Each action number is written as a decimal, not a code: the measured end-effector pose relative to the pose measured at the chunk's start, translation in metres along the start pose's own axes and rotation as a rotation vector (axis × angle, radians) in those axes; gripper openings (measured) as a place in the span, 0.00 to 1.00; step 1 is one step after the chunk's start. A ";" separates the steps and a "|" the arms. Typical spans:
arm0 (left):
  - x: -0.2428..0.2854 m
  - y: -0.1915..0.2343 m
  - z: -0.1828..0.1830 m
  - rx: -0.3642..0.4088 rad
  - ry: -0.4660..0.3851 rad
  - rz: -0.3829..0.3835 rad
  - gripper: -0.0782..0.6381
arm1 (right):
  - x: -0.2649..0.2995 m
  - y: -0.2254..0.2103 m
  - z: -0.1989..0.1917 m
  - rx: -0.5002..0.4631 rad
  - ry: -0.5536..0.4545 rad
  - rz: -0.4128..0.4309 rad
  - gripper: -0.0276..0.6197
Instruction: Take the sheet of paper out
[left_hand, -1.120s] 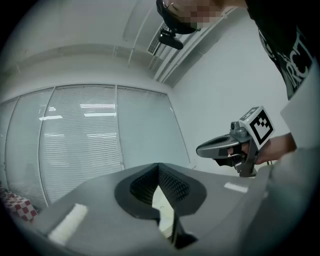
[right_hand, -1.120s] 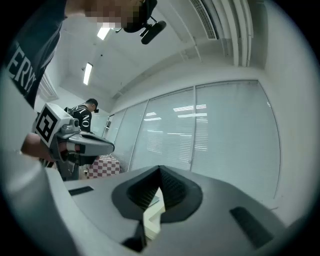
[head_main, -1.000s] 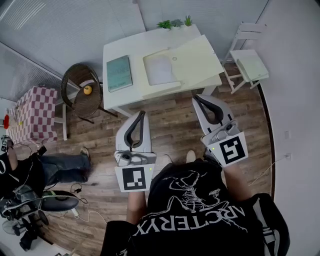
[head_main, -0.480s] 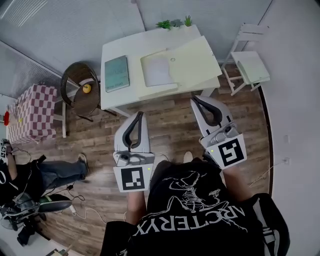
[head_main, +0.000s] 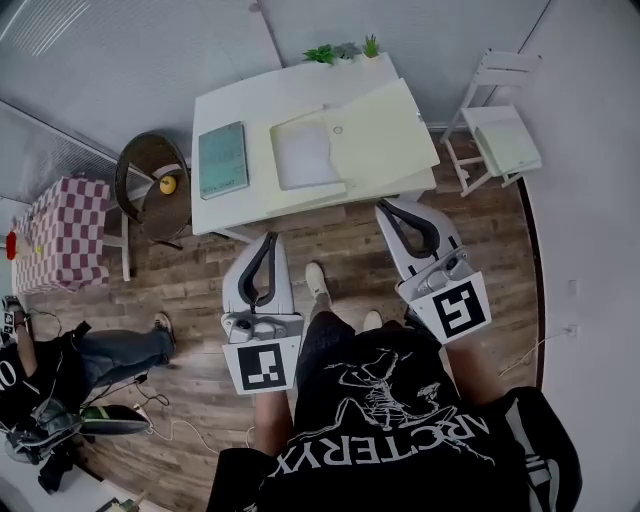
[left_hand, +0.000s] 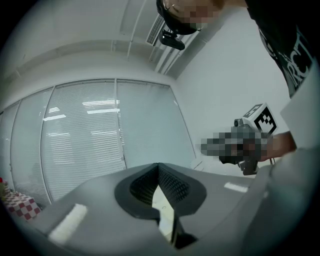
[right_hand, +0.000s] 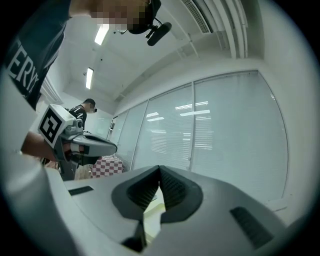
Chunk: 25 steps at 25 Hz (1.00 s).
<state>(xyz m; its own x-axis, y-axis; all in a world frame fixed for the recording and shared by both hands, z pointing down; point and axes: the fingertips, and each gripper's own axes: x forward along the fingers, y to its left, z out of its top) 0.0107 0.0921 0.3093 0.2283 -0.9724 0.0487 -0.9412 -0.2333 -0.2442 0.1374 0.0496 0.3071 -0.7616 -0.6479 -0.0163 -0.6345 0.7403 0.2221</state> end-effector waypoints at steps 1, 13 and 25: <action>0.008 0.005 -0.003 -0.001 -0.001 -0.003 0.12 | 0.009 -0.004 -0.004 0.003 0.002 -0.002 0.06; 0.136 0.116 -0.040 -0.020 0.011 -0.140 0.12 | 0.179 -0.048 -0.030 0.040 0.084 -0.106 0.06; 0.216 0.181 -0.068 -0.074 0.024 -0.215 0.12 | 0.260 -0.090 -0.154 0.378 0.442 -0.159 0.06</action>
<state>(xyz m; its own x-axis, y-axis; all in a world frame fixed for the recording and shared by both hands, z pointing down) -0.1276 -0.1604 0.3416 0.4207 -0.8999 0.1149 -0.8874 -0.4345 -0.1539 0.0170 -0.2128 0.4335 -0.5779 -0.7091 0.4039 -0.8008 0.5882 -0.1132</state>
